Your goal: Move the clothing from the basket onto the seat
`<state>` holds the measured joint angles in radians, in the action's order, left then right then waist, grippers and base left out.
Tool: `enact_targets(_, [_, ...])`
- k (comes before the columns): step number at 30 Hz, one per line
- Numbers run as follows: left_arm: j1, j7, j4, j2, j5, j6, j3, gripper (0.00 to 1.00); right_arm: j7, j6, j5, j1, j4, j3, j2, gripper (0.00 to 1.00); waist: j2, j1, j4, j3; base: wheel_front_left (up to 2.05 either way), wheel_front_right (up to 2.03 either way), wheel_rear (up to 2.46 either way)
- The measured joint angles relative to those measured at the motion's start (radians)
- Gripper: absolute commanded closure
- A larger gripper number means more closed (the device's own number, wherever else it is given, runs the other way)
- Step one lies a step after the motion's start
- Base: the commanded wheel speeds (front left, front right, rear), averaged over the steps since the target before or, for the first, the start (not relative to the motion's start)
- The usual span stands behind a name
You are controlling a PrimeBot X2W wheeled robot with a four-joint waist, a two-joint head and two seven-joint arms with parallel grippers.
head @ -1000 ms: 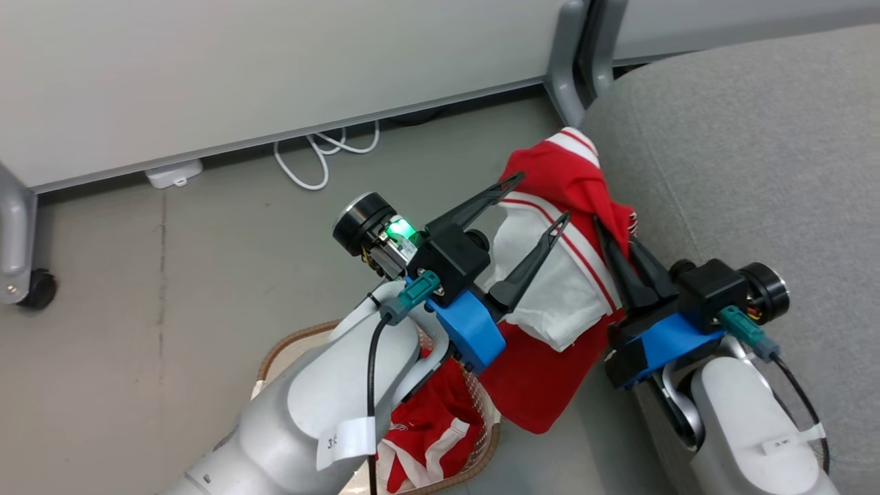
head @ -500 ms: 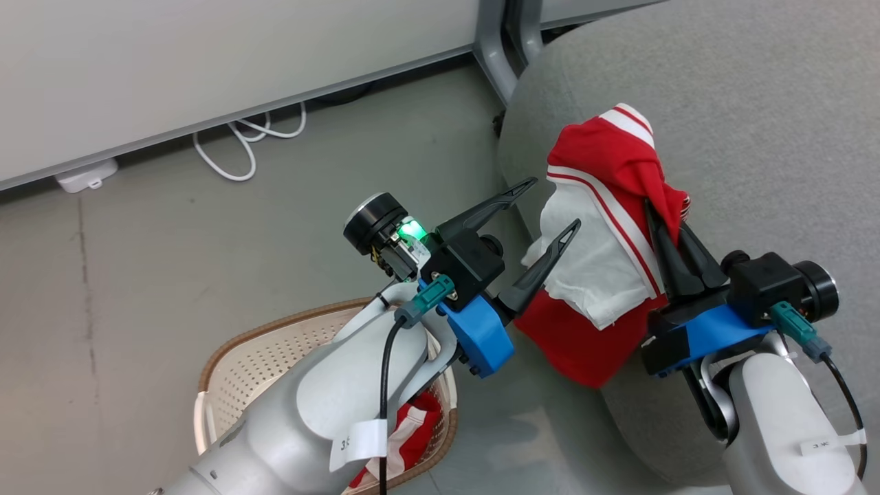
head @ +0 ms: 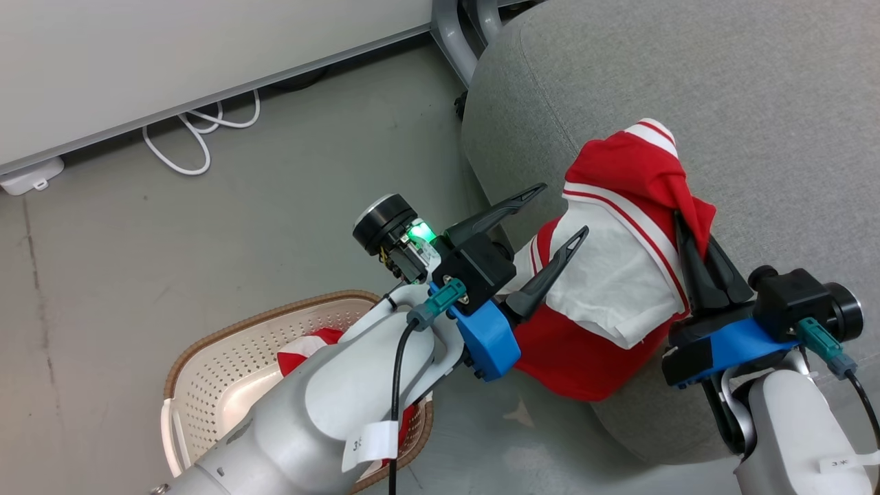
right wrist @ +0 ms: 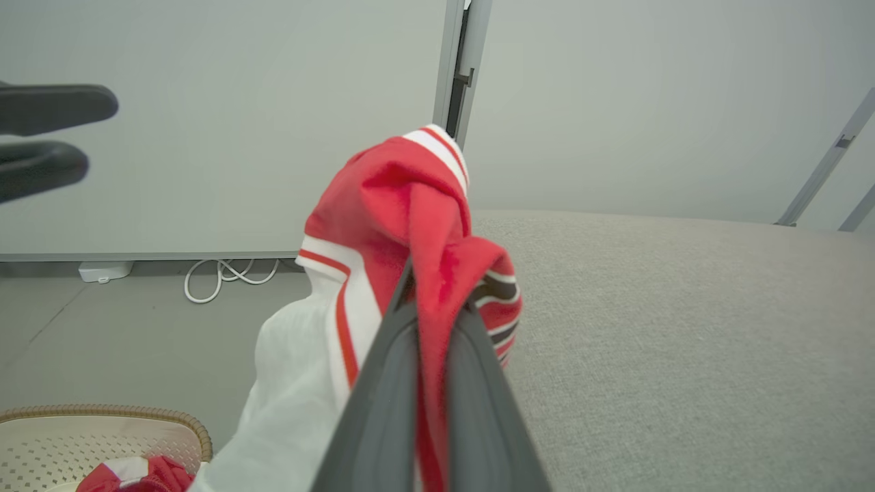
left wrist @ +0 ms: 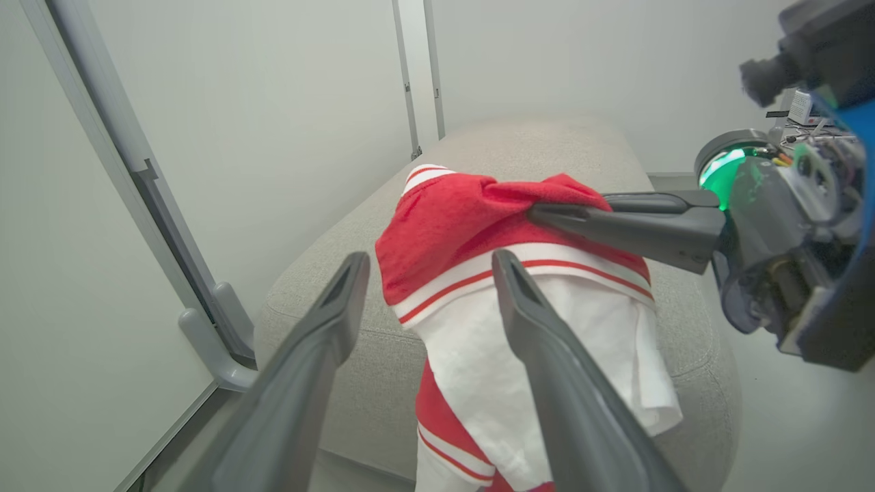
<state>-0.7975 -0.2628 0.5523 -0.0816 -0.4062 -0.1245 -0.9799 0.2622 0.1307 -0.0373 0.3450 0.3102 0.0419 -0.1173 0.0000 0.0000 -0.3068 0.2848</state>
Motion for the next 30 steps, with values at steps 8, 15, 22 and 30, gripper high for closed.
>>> enact_targets(8, [-0.005, 0.000, 0.003, 0.002, -0.006, -0.001, -0.005, 0.00, 0.000, 0.000, 0.000, -0.005, -0.002, -0.015, 0.006, 1.00, 0.0000, 0.0000, 0.002, 0.004, 0.00, 0.00, 0.00])
enact_targets(15, [-0.009, 0.000, 0.003, 0.003, -0.007, -0.001, -0.005, 0.00, 0.000, 0.000, 0.001, -0.003, -0.005, -0.020, 0.011, 1.00, 0.0000, 0.0000, 0.005, 0.011, 0.00, 0.00, 0.00])
enact_targets(22, [-0.032, 0.000, -0.013, 0.000, 0.004, -0.001, -0.005, 0.00, 0.000, 0.000, 0.001, 0.081, -0.033, -0.033, -0.003, 1.00, 0.0000, 0.0000, 0.005, 0.054, 0.00, 0.00, 0.00])
enact_targets(30, [-0.094, 0.002, -0.029, -0.017, 0.028, 0.001, -0.002, 0.00, 0.000, 0.000, -0.006, 0.285, -0.113, -0.147, -0.068, 1.00, 0.0000, 0.0000, 0.015, 0.159, 0.00, 0.00, 0.00])
